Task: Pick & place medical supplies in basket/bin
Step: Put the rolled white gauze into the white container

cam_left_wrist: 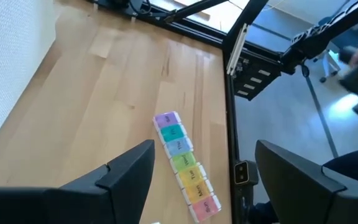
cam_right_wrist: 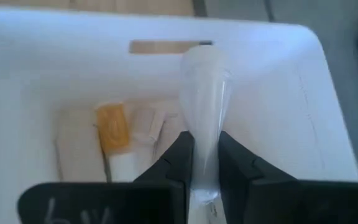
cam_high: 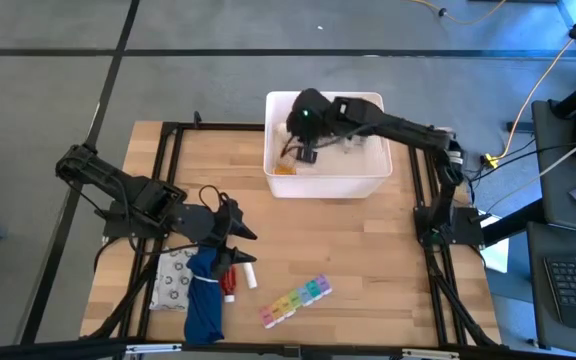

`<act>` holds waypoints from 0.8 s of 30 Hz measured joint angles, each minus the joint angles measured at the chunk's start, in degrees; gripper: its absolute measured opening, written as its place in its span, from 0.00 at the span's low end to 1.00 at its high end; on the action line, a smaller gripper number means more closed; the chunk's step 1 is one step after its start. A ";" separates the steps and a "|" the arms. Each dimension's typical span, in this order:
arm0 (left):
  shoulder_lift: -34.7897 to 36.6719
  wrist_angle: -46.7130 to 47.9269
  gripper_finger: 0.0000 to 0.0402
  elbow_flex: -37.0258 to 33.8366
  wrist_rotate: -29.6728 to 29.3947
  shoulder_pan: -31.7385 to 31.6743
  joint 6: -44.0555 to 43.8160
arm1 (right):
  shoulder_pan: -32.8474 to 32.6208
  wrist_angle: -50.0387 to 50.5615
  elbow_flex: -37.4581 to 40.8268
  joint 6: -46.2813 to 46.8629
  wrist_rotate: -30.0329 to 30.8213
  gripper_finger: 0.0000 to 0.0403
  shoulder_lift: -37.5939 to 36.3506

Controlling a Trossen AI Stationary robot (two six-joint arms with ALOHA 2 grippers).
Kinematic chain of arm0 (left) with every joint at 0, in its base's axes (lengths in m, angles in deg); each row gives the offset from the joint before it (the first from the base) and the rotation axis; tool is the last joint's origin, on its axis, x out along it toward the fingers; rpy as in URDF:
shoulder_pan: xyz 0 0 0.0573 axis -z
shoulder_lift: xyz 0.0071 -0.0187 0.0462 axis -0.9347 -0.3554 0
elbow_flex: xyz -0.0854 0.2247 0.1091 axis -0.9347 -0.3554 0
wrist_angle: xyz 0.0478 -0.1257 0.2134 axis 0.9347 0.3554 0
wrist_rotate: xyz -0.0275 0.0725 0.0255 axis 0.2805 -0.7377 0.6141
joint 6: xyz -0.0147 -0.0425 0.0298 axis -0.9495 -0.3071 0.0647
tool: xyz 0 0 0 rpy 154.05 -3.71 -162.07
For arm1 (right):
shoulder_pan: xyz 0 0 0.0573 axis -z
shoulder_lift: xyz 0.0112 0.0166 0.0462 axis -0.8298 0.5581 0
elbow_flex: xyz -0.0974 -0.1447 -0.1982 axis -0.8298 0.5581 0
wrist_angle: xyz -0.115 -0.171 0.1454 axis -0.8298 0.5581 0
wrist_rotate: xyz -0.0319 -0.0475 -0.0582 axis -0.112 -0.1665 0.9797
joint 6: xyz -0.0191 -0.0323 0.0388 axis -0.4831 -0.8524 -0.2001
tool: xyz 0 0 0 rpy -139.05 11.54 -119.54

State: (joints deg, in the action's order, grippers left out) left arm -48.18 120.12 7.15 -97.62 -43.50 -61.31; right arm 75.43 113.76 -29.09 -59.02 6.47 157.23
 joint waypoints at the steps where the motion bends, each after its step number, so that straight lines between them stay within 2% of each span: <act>1: 0.00 0.16 0.67 0.00 -0.02 -0.02 0.03 | 1.16 -0.73 0.00 0.07 -1.86 0.13 0.72; 4: 0.00 0.39 0.68 0.00 -0.08 -0.02 1.70 | 3.65 -1.65 0.02 0.47 -5.03 0.13 3.35; 10: 0.00 0.45 0.68 0.00 -0.44 -0.02 3.52 | 6.04 -6.25 0.02 -1.17 -5.19 0.13 9.67; 18: 0.00 1.25 0.67 0.00 -0.56 -0.02 2.99 | 7.59 -8.85 0.02 -3.68 4.41 0.13 15.38; 24: 0.00 1.73 0.67 0.00 -0.52 -0.02 2.99 | 8.02 -8.96 0.02 -4.16 4.59 0.17 17.14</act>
State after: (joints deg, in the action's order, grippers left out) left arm -48.18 121.85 7.15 -98.14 -43.51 -58.32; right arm 83.45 104.80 -29.06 -63.18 11.06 174.37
